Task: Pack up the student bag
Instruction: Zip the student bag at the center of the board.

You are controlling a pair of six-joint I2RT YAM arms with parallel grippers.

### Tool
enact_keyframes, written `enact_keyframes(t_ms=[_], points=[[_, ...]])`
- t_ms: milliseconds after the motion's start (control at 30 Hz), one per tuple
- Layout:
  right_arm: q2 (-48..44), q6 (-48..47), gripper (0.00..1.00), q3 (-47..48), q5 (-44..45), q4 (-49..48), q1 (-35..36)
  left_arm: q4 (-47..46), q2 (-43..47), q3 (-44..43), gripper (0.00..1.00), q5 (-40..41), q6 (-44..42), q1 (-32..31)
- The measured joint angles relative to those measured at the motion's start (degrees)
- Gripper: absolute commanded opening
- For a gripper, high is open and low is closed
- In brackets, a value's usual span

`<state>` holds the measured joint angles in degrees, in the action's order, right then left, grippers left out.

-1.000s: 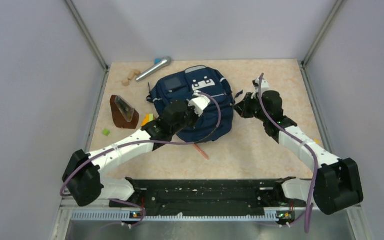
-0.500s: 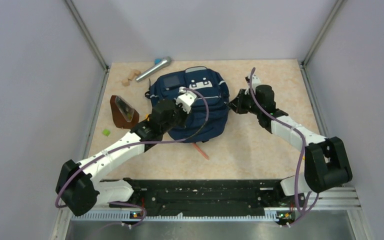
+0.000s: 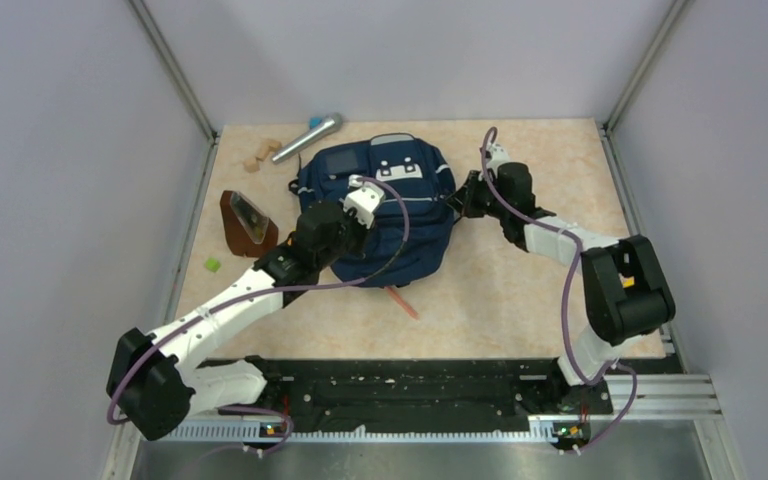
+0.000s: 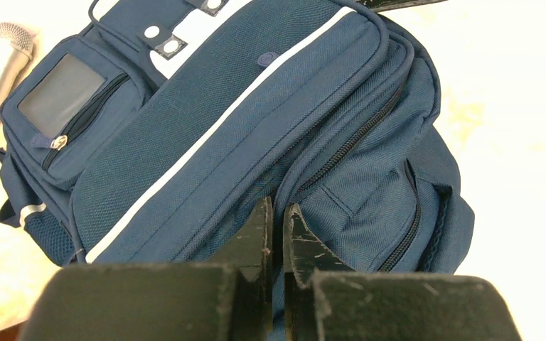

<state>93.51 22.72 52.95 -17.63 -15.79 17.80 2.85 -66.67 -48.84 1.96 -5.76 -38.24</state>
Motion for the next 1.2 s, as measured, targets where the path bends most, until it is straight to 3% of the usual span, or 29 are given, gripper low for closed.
enact_keyframes(t_ms=[300, 1200], points=[[3.3, 0.0, 0.00, 0.1, -0.7, -4.8, 0.0, 0.6, 3.2, 2.6, 0.00, 0.5, 1.2, 0.6], [10.3, -0.1, 0.00, 6.8, -7.8, -3.8, 0.1, 5.1, 11.8, 7.1, 0.00, 3.7, 6.6, 1.4]])
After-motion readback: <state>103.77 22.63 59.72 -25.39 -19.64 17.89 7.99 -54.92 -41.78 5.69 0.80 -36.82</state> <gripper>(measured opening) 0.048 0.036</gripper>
